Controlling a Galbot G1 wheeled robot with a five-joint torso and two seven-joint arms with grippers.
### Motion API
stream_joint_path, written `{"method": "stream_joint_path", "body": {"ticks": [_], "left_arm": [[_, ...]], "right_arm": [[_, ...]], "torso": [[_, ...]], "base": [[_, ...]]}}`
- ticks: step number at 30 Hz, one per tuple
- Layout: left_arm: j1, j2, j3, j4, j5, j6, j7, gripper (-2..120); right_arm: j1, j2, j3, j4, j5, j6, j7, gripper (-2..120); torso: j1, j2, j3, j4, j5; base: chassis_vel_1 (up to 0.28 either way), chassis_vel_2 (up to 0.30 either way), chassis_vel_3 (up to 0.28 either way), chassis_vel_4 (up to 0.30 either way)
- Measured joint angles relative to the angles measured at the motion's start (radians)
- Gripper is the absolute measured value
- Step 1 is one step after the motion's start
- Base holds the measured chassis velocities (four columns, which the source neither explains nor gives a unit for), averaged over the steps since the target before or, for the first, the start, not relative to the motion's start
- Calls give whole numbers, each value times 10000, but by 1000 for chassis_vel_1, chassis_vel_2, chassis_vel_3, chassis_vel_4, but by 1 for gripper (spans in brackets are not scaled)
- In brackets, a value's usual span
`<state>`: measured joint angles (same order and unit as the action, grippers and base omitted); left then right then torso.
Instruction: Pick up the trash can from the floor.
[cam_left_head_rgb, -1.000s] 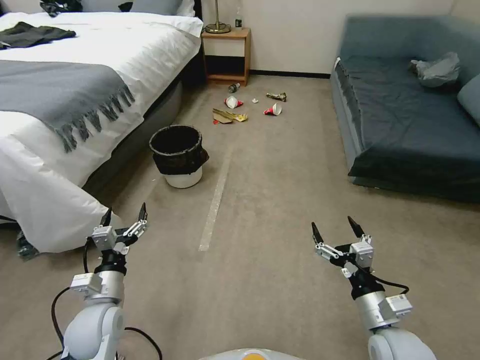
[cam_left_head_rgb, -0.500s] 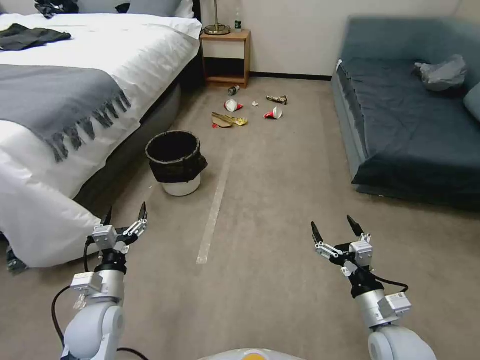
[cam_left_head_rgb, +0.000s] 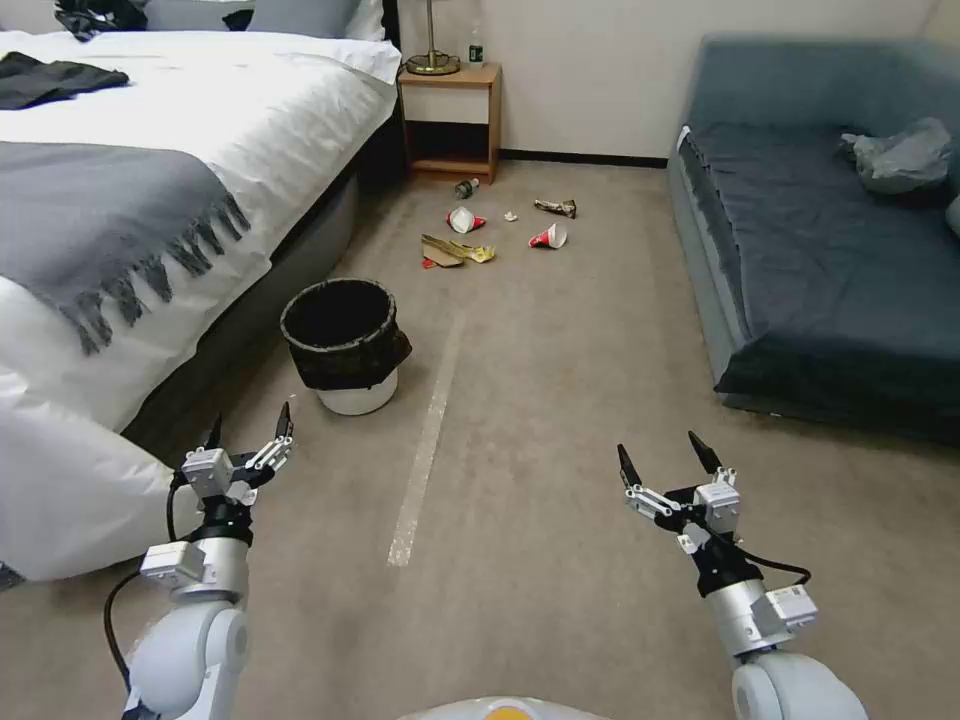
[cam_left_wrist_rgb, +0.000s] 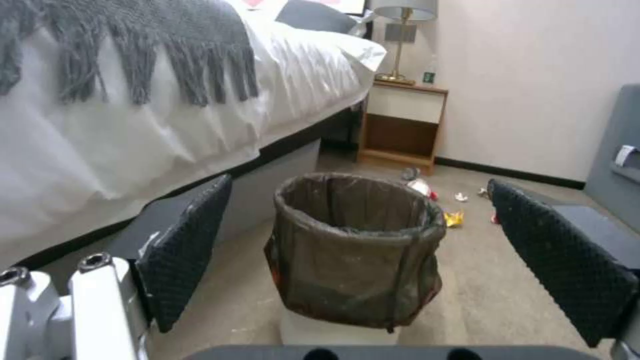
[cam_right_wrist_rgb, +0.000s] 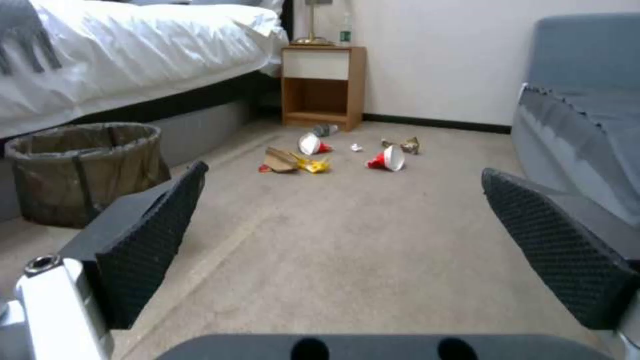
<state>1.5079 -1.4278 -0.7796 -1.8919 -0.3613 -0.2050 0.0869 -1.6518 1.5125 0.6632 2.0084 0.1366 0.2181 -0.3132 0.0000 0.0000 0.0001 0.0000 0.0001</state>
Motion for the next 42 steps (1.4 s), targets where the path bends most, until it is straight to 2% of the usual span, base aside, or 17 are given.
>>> {"method": "stream_joint_path", "body": {"ticks": [42], "left_arm": [[3, 20, -26, -110, -140, 46, -142, 95]], "right_arm": [[-94, 45, -158, 110, -147, -19, -102, 100]], "torso": [[0, 0, 0, 0, -1]], "base": [[-98, 97, 98, -97]]}}
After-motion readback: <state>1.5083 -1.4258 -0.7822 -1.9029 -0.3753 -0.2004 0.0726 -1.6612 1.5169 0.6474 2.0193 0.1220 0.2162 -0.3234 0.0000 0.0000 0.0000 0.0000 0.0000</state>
